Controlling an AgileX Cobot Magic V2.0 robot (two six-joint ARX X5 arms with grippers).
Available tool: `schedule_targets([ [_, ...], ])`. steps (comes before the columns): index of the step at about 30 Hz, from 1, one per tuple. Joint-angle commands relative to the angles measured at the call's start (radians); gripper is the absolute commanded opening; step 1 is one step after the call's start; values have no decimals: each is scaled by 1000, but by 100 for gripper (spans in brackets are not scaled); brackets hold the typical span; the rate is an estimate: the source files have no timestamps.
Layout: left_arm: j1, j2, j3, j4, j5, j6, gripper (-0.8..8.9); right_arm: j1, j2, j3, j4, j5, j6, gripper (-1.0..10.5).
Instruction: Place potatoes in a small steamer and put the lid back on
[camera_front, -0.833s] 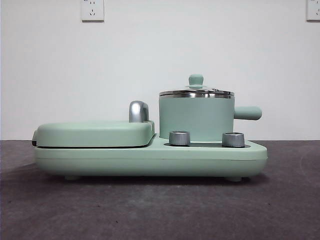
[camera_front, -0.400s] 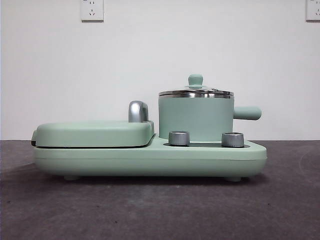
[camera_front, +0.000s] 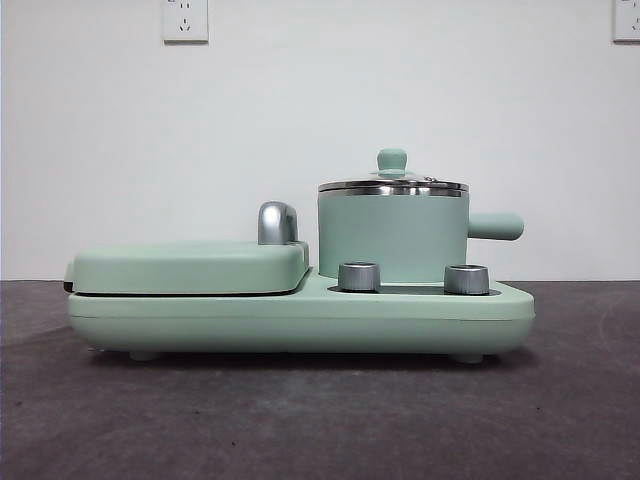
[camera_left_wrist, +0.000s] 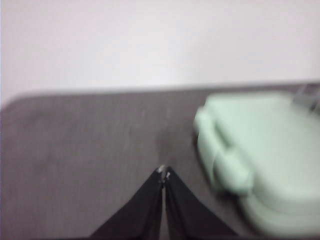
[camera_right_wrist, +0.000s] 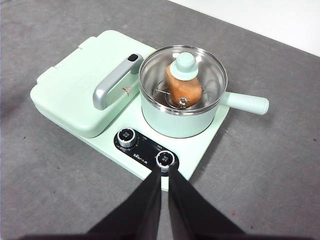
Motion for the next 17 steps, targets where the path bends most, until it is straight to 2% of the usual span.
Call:
schedule_targets([
  [1, 12, -29, -51, 18, -7, -15, 7, 9, 5, 14, 11, 1, 11, 21],
  [4, 31, -53, -60, -37, -31, -3, 7, 9, 5, 14, 11, 1, 11, 21],
  [17, 43, -53, -60, -35, -36, -6, 7, 9, 5, 14, 13, 1, 11, 21],
])
